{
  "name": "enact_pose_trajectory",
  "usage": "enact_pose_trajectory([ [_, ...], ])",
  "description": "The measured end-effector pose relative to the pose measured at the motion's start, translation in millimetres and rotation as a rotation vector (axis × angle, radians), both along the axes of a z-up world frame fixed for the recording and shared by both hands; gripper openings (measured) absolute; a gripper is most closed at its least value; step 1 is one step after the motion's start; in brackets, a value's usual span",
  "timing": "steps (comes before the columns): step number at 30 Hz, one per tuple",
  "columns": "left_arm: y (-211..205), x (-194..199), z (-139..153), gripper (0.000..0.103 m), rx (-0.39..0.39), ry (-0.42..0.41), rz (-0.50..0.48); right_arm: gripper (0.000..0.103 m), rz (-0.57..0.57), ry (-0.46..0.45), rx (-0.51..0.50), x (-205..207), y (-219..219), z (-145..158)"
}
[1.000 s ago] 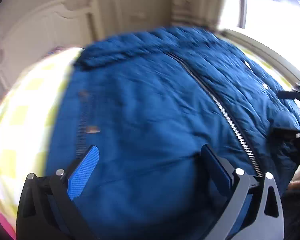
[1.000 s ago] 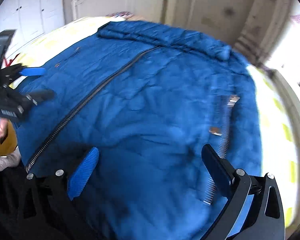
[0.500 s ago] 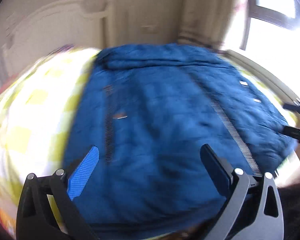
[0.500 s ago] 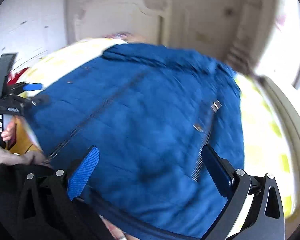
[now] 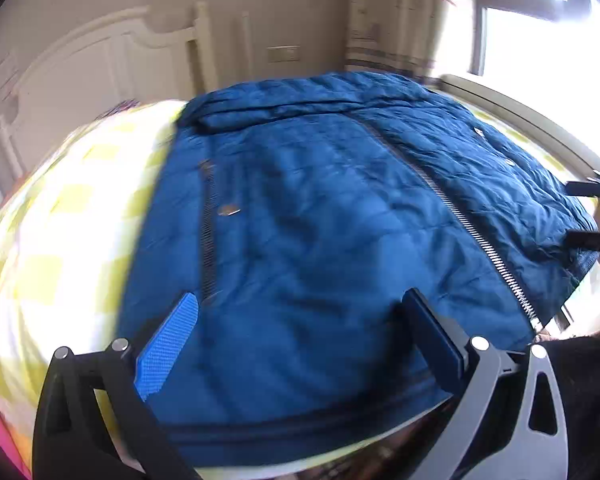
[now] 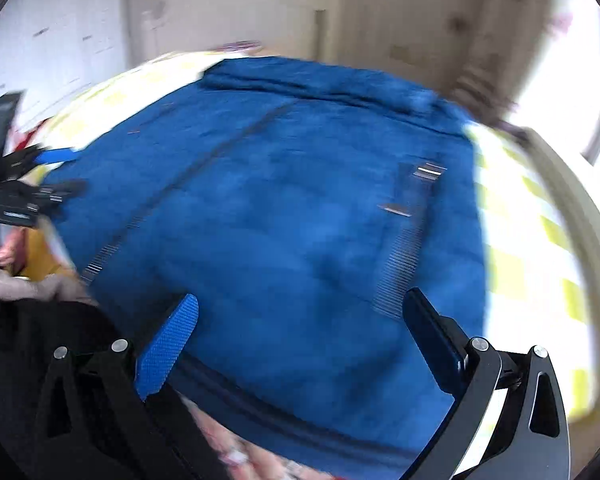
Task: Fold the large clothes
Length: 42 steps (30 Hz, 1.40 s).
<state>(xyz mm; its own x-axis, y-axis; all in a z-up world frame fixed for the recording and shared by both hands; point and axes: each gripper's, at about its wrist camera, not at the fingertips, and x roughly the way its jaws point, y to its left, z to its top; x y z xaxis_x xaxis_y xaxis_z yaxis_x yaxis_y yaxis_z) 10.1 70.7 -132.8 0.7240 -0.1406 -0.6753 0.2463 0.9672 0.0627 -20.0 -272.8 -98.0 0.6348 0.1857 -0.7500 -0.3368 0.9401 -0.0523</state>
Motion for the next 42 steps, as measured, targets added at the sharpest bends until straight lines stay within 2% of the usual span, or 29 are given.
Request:
enact_pose_trajectory([
  [3,26.5,1.4,-1.3,0.101,-0.026,0.014,0.075,0.097,-0.141,0.018,0.024,-7.7,-42.5,-1.8],
  [5,44.0,0.2,2.0,0.101,-0.072,0.013,0.111,0.098,-0.227,0.037,0.099,-13.7,-73.7,-5.3],
  [8,69.7,4.8,3.8,0.101,-0.151,0.03,0.158,0.098,-0.262,0.071,0.216,-14.9,-97.0,-16.1],
  [11,90.7,15.3,-5.5,0.101,-0.194,0.081,0.225,0.098,-0.245,0.067,0.23,-13.4,-91.1,-24.1],
  [13,97.7,14.8,-8.2,0.1,-0.224,0.076,0.234,0.094,-0.21,0.054,0.226,-13.0,-80.2,-23.9],
  [15,89.4,14.7,-8.7,0.1,-0.198,0.083,0.206,0.087,-0.184,0.044,0.202,-10.6,-68.1,-23.8],
  [18,66.5,12.1,-7.4,0.099,-0.175,0.088,0.113,0.087,-0.183,0.031,0.165,-3.9,-50.4,-24.1],
  [20,54.7,18.6,-9.3,0.101,-0.116,0.092,0.12,0.087,-0.183,0.024,0.157,0.4,-45.7,-25.1],
  [23,56.5,31.7,-11.0,0.101,-0.12,0.108,0.13,0.089,-0.167,0.021,0.157,-1.3,-47.1,-26.0],
  [27,49.3,36.3,-12.8,0.101,-0.061,0.13,0.119,0.093,-0.175,0.014,0.133,-1.2,-45.4,-27.9],
  [29,49.4,36.6,-12.7,0.101,-0.057,0.144,0.125,0.093,-0.172,0.007,0.122,-0.6,-45.5,-28.7],
  [31,49.7,31.3,-10.7,0.084,-0.063,0.135,0.109,0.086,-0.163,0.005,0.115,0.6,-43.8,-28.5],
  [32,48.5,24.5,-7.2,0.058,-0.076,0.123,0.082,0.064,-0.144,-0.003,0.122,-2.9,-42.4,-25.9],
  [33,47.9,20.1,-3.6,0.04,-0.091,0.121,0.059,0.05,-0.129,-0.006,0.135,-6.3,-41.5,-23.1],
  [34,47.2,17.2,-1.1,0.035,-0.094,0.116,0.05,0.044,-0.132,-0.013,0.14,-10.3,-42.1,-20.1],
  [36,46.1,5.6,8.4,0.022,-0.111,0.092,0.019,0.025,-0.125,-0.016,0.2,-19.7,-48.0,-11.8],
  [37,47.7,-1.5,14.0,0.02,-0.135,0.084,0.009,0.022,-0.138,-0.022,0.215,-24.9,-52.5,-6.1],
  [38,53.5,-11.0,23.6,0.018,-0.193,0.073,-0.005,0.02,-0.138,-0.034,0.254,-33.5,-58.7,2.4],
  [41,83.2,-45.8,61.0,0.017,-0.431,0.022,-0.046,0.018,-0.124,-0.093,0.392,-61.2,-77.9,34.7],
  [42,90.8,-55.8,73.5,0.017,-0.484,-0.001,-0.057,0.017,-0.109,-0.147,0.456,-76.9,-85.6,56.4],
])
